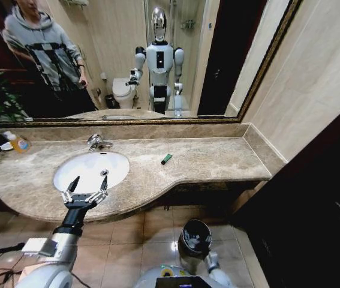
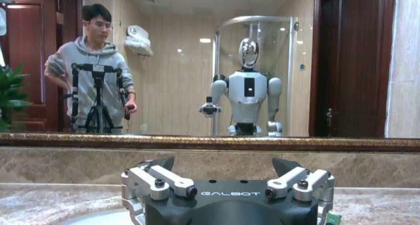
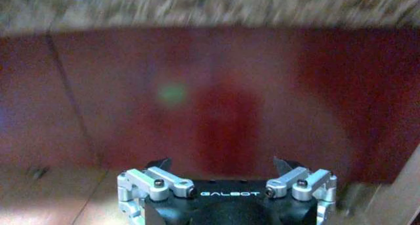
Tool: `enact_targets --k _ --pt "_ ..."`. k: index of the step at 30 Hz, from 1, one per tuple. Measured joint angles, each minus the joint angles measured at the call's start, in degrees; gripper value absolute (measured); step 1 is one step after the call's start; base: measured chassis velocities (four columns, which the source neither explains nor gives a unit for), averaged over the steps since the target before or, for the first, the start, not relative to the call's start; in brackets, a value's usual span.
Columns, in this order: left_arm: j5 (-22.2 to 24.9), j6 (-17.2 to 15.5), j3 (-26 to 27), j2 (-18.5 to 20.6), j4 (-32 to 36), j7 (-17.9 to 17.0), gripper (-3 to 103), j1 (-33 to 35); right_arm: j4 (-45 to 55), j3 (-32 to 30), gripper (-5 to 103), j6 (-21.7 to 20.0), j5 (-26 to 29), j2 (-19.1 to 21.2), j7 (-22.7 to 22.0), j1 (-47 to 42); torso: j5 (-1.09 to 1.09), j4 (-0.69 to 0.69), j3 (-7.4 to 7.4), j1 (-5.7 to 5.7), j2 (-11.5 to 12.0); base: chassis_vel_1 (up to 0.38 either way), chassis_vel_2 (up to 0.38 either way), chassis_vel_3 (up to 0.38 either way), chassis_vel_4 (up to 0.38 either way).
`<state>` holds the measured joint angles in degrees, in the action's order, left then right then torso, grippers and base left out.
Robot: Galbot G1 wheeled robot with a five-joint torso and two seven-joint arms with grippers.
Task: Pick up the trash from the sink and place it in the trash bin.
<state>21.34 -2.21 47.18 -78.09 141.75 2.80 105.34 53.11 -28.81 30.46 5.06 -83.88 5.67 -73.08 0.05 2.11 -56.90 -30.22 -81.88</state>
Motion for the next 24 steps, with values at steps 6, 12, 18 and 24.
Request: enact_targets --k 6,12,18,24 --pt "0.0 0.0 0.0 0.0 0.0 0.0 100 0.0 10.7 -1.5 100 1.5 0.2 2.8 -3.2 -3.7 -0.03 0.01 0.0 0.0 0.0 0.0 0.0 0.0 0.0" --pt "0.0 0.0 0.0 0.0 0.0 0.0 100 0.0 25.0 -2.8 100 -0.8 2.5 3.9 -4.6 -10.6 -0.03 0.0 0.0 0.0 0.0 0.0 0.0 0.0 0.0" --pt "0.0 0.0 0.0 0.0 0.0 0.0 100 0.0 43.4 -3.7 100 -6.2 3.4 2.3 -4.0 -21.1 -0.05 0.0 0.0 0.0 0.0 0.0 0.0 0.0 0.0" --pt "0.0 0.0 0.0 0.0 0.0 0.0 100 0.0 56.1 -3.0 100 -9.9 3.2 2.0 -2.3 -26.4 -0.05 0.0 0.0 0.01 0.0 0.0 0.0 0.0 0.0"
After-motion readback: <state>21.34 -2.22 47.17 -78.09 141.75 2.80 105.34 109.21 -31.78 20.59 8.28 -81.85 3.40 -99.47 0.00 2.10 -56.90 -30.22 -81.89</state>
